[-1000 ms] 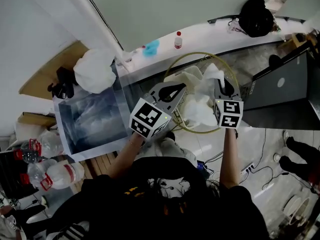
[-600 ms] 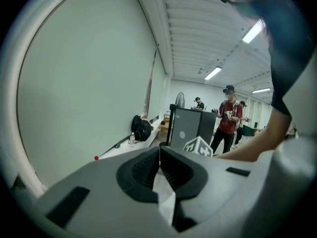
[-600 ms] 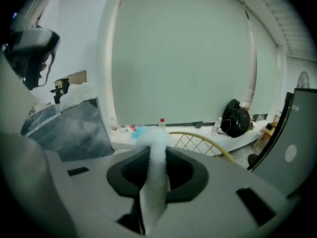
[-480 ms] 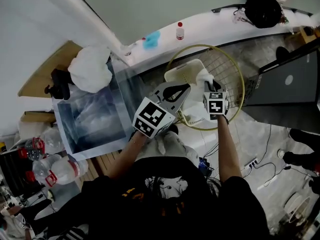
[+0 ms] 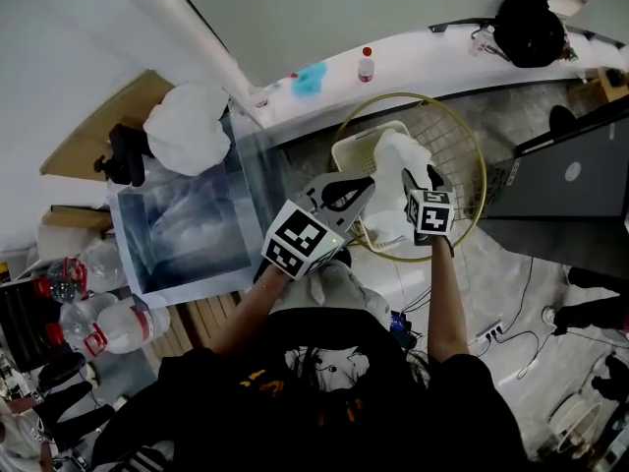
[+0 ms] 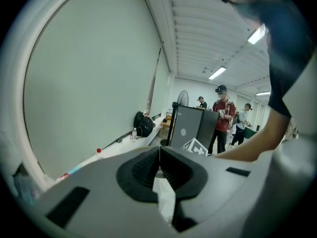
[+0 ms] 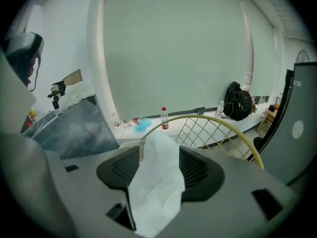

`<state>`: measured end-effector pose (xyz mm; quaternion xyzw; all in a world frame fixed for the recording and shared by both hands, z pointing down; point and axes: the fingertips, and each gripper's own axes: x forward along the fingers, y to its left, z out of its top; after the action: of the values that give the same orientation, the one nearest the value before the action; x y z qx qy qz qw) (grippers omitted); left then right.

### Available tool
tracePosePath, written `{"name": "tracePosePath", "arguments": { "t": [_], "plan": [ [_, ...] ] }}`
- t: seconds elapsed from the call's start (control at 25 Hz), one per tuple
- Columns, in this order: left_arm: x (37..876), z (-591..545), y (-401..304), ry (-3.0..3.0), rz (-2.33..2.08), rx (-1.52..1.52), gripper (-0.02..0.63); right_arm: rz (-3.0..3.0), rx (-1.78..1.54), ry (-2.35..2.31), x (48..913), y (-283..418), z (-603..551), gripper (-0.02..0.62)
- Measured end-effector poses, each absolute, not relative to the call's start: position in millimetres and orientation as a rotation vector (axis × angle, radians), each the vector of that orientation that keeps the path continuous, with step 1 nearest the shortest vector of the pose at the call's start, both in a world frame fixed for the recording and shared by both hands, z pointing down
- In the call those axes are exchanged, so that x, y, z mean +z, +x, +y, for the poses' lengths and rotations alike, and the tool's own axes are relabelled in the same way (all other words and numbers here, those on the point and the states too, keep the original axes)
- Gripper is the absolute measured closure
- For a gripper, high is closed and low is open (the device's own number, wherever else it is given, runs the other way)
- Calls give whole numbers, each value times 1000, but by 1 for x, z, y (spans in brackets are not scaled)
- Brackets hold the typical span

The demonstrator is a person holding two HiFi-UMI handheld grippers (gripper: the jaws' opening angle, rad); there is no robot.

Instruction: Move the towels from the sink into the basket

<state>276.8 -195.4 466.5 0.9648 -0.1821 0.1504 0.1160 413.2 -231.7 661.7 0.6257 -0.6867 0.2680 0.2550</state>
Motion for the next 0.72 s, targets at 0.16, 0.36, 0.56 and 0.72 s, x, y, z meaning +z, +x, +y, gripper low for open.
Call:
{"name": "tracePosePath", "arguments": {
  "t": [0.16,0.36,0.56,0.72],
  "plan": [
    [459,-193,268,2827,-571,420,598,-1952,609,1688,621,399,-237,351],
    [445,-188,249,2833,-659,388,598,-2098,464,1678,564,371,-249,401],
    [429,-191,208,2820,-799,358,598,-2256,342,1578,511,317,-267,413],
    [419,-191,159,2797,-928,323,598,-2363,253,1472,479,255,-282,413]
  ]
}}
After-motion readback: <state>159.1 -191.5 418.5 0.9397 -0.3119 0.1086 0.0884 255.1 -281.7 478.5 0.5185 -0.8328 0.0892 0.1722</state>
